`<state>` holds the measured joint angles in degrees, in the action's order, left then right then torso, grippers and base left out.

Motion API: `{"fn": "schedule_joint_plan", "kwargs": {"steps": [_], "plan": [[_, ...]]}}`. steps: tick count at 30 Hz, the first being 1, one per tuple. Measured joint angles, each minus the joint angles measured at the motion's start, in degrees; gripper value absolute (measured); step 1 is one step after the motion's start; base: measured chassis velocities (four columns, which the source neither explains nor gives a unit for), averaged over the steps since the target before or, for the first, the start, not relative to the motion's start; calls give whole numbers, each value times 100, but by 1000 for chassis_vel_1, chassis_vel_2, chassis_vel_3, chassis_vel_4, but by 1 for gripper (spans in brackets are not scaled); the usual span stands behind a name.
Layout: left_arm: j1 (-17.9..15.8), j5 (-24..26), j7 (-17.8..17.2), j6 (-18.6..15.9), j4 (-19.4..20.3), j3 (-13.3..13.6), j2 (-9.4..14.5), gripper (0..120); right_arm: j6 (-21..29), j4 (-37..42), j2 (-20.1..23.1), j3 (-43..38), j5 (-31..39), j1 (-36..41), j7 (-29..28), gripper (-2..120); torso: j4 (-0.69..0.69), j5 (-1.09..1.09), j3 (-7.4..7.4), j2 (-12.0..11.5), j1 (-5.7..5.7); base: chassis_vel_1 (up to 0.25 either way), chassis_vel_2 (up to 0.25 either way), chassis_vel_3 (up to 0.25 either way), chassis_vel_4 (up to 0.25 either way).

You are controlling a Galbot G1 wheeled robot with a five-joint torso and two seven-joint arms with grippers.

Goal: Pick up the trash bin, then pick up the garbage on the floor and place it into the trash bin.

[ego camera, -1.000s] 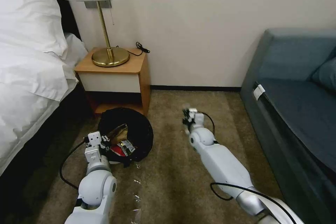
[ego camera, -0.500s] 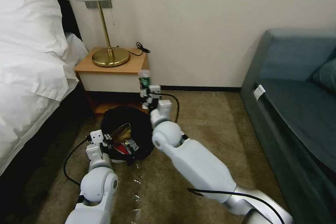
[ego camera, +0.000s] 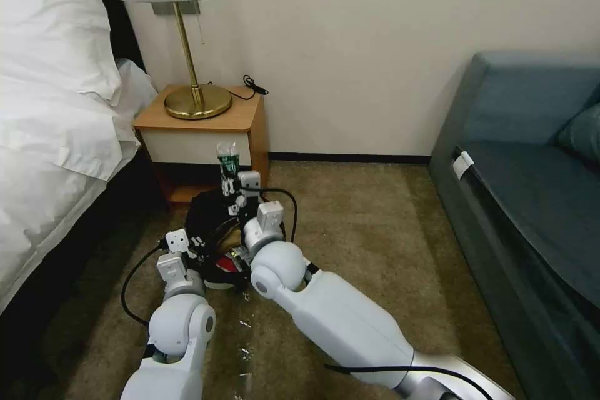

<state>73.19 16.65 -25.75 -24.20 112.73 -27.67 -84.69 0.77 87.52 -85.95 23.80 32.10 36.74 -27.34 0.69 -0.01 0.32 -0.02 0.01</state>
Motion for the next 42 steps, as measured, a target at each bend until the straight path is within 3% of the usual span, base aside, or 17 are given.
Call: {"fn": "schedule_joint_plan", "kwargs": {"steps": [22, 26, 34, 40, 42], "plan": [[-104, 50, -6, -28, -106, 6, -1, 3, -68, -37, 74, -146, -90, 75, 67, 98, 0, 0, 0, 0, 0, 0, 0, 0, 0], [-130, 218, -42, -45, -129, 0, 0, 3, -68, 67, 87, -279, -90, 48, 70, 99, -1, 0, 0, 0, 0, 0, 0, 0, 0], [-502, 1014, -318, 62, -512, -113, -48, 3, -219, 499, 307, -976, -137, 216, 174, 100, 0, 1, 0, 0, 0, 0, 0, 0, 0], [-1032, 1933, -1032, 135, -1155, -260, -65, 3, -378, 1271, 702, -1959, -195, 1042, 356, 100, 0, 1, 0, 0, 0, 0, 0, 0, 0], [-1115, 2133, -1108, 134, -1292, -273, -51, 3, -441, 1477, 805, -2216, -234, 1336, 420, 100, 0, 2, 0, 0, 0, 0, 0, 0, 0]]}}
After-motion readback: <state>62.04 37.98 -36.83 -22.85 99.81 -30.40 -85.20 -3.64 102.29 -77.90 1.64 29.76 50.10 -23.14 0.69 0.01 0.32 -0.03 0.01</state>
